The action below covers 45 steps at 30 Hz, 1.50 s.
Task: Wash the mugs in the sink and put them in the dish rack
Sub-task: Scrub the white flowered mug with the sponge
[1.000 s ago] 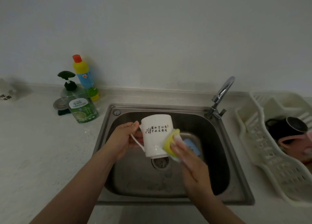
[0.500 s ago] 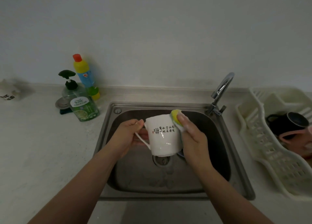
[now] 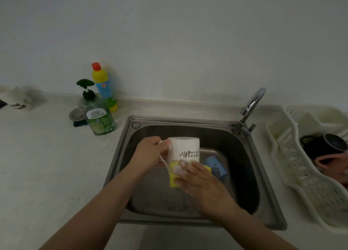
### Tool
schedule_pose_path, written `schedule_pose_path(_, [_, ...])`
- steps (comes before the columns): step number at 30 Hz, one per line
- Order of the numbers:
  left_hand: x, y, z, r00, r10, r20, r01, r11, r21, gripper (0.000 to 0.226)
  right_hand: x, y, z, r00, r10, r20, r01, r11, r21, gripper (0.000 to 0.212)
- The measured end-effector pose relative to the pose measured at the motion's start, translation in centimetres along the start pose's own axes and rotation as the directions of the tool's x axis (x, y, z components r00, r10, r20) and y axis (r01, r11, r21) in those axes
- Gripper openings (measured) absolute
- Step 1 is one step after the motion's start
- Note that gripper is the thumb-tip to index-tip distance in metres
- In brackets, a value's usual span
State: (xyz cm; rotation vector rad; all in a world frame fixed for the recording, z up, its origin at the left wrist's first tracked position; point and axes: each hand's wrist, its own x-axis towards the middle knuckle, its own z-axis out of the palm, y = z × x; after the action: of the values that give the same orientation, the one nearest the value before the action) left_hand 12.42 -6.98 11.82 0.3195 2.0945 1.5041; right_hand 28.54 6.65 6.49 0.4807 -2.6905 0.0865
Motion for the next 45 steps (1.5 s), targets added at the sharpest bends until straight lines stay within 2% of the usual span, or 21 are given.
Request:
schedule_pose_path(2, [-0.1,0.2,0.0,1.000,0.010,0.012,-0.011,0.999,0.036,0.030,2.3,1.6,-0.5,0.989,0.114,-0.091,-0.112,0.993,0.030,0.062])
schedule_pose_path(4, [-0.1,0.3,-0.1,1.000,-0.013,0.019,0.014,1.000,-0.025,0.028,4.0,1.9,-1.4,0.954,0.258,-0.154,-0.244,0.964,0.103,0.073])
schedule_pose_path(7, [-0.2,0.4,-1.2,0.994,-0.095,0.052,0.104,0.969,-0.225,0.024,0.3,-0.9,-0.2,0.971,0.185,-0.148,-0.169,0.979,0.114,0.053])
schedule_pose_path(9, [-0.3,0.2,-1.9,0.993,-0.102,0.054,0.113,0.956,-0.272,0.023,-2.0,-1.3,0.2,0.974,0.191,-0.124,-0.164,0.966,0.199,0.056])
schedule_pose_path(11, [-0.5,0.0,-2.0,0.991,-0.103,0.086,0.123,0.953,-0.276,0.024,-0.5,-0.1,-0.4,0.900,0.419,-0.119,-0.347,0.855,0.386,0.060])
schedule_pose_path(13, [-0.7,0.1,-1.8,0.984,-0.091,0.151,0.135,0.938,-0.319,0.025,1.7,0.9,-1.8,0.749,0.659,-0.066,-0.475,0.603,0.641,0.048])
schedule_pose_path(14, [-0.7,0.2,-1.7,0.982,-0.080,0.174,0.136,0.928,-0.346,0.025,2.0,0.6,-2.3,0.718,0.691,-0.087,-0.466,0.570,0.677,0.045])
schedule_pose_path(17, [-0.4,0.5,-1.9,0.984,-0.060,0.168,0.124,0.908,-0.401,0.026,-0.8,-2.2,-1.9,0.716,0.691,-0.102,-0.460,0.576,0.676,0.045])
schedule_pose_path(20, [-0.3,0.2,-1.7,0.981,-0.062,0.185,0.123,0.931,-0.343,0.027,-1.1,-2.1,-2.0,0.710,0.700,-0.081,-0.440,0.530,0.725,0.045])
schedule_pose_path(23, [-0.4,0.0,-0.7,0.968,-0.064,0.243,0.139,0.942,-0.306,0.027,2.0,0.3,-3.4,0.626,0.779,-0.045,-0.418,0.384,0.823,0.046])
schedule_pose_path(27, [0.1,0.5,-1.1,0.968,-0.055,0.245,0.149,0.910,-0.387,0.028,-1.1,-2.3,-2.9,0.619,0.783,-0.057,-0.434,0.402,0.806,0.043])
schedule_pose_path(30, [0.3,0.5,-1.1,0.964,-0.054,0.262,0.145,0.929,-0.340,0.027,-0.3,-1.3,-3.1,0.567,0.824,0.018,-0.435,0.280,0.856,0.039])
schedule_pose_path(33, [0.1,0.3,-0.4,0.964,-0.050,0.260,0.126,0.950,-0.285,0.024,2.2,0.6,-4.5,0.572,0.815,0.094,-0.428,0.199,0.881,0.040])
schedule_pose_path(35, [0.1,0.1,-0.6,0.974,-0.040,0.222,0.101,0.958,-0.269,0.023,1.3,0.5,-4.8,0.578,0.799,0.167,-0.490,0.177,0.853,0.039])
schedule_pose_path(36, [0.2,0.1,-0.8,0.979,-0.026,0.202,0.078,0.964,-0.254,0.022,0.8,0.2,-5.1,0.548,0.805,0.229,-0.557,0.147,0.817,0.040])
schedule_pose_path(37, [0.1,0.1,-0.8,0.983,-0.007,0.186,0.048,0.974,-0.220,0.023,0.6,0.4,-5.3,0.483,0.824,0.296,-0.621,0.083,0.780,0.043])
schedule_pose_path(40, [-0.5,0.2,-0.3,0.979,0.102,0.178,-0.097,0.995,-0.035,0.025,2.6,3.6,-5.3,0.222,0.846,0.485,-0.705,-0.205,0.679,0.040])
schedule_pose_path(41, [-0.7,0.2,-0.2,0.973,0.149,0.175,-0.154,0.988,0.014,0.025,3.1,4.7,-5.5,0.197,0.818,0.540,-0.696,-0.271,0.665,0.036])
schedule_pose_path(43, [-1.1,0.2,0.0,0.957,0.233,0.172,-0.250,0.965,0.084,0.024,3.7,6.0,-5.8,0.237,0.780,0.579,-0.734,-0.246,0.633,0.037])
schedule_pose_path(45, [-1.3,0.2,0.0,0.939,0.293,0.181,-0.316,0.941,0.118,0.014,4.0,6.2,-6.3,0.286,0.766,0.576,-0.817,-0.119,0.564,0.034])
